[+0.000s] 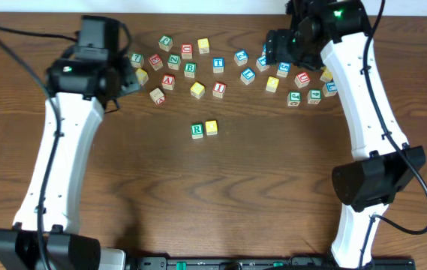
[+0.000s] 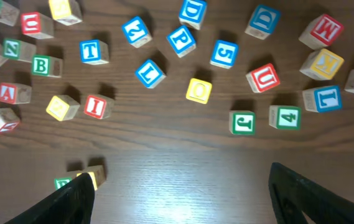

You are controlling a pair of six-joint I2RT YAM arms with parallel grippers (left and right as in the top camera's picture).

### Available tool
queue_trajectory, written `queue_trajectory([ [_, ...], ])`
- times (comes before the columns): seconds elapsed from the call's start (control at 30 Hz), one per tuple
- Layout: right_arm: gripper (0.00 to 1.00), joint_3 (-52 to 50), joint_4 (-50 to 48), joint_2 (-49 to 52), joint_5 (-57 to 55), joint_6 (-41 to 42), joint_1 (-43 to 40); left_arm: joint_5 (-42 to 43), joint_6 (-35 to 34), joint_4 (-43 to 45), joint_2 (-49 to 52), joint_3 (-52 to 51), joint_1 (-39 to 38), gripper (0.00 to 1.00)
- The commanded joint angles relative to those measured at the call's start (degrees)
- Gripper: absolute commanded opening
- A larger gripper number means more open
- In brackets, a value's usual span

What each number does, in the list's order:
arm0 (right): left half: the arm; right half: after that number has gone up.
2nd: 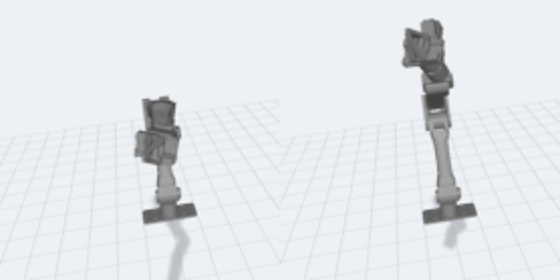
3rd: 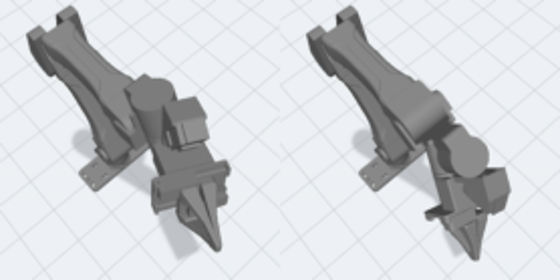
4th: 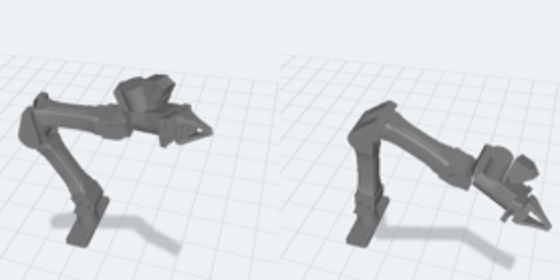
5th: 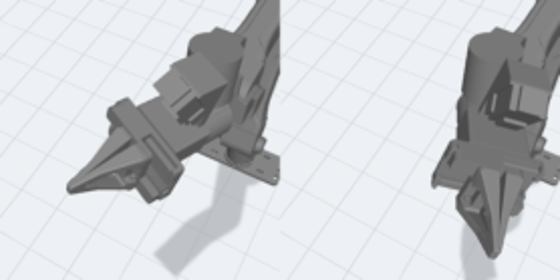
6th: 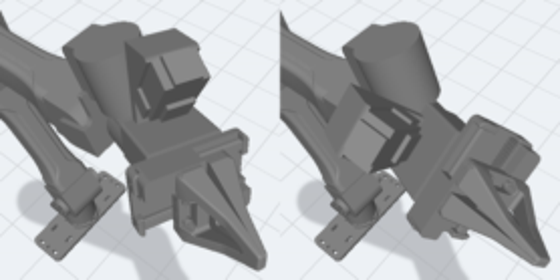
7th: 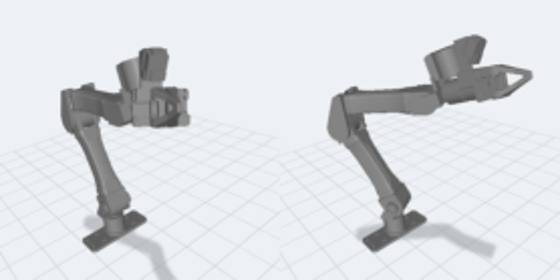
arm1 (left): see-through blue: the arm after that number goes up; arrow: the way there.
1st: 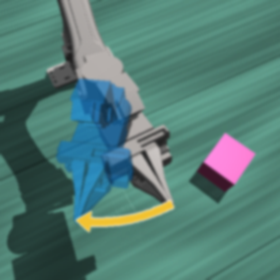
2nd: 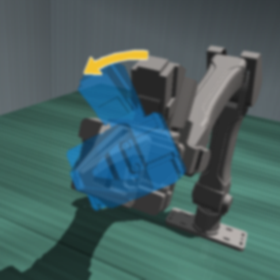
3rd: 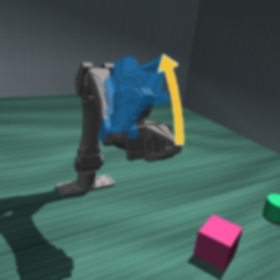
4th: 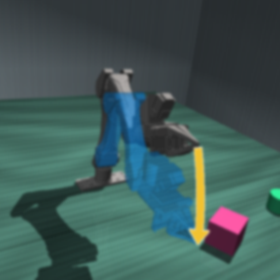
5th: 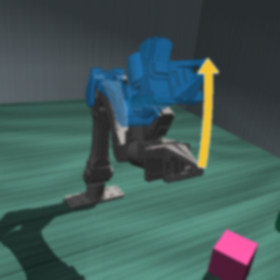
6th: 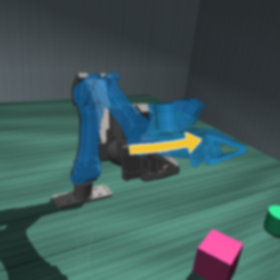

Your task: Spell out ROBOT

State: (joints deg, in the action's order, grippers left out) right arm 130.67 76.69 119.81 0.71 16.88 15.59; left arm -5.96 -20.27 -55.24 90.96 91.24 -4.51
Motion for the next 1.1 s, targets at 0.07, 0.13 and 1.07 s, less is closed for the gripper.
queue_trajectory([
  [0.07,0.84,0.79,-0.76,-0.50,0.26,0.96,1.25,-0.76,1.42,-0.39,-0.50,0.87,2.60,0.39],
  [0.13,0.84,0.79,-0.94,-0.42,0.28,1.51,1.40,-0.76,1.40,-0.22,-0.50,0.87,2.80,0.39],
  [1.07,0.86,0.76,-5.77,4.09,1.18,6.88,5.18,-0.76,1.40,0.04,-0.35,0.04,2.84,0.40],
])
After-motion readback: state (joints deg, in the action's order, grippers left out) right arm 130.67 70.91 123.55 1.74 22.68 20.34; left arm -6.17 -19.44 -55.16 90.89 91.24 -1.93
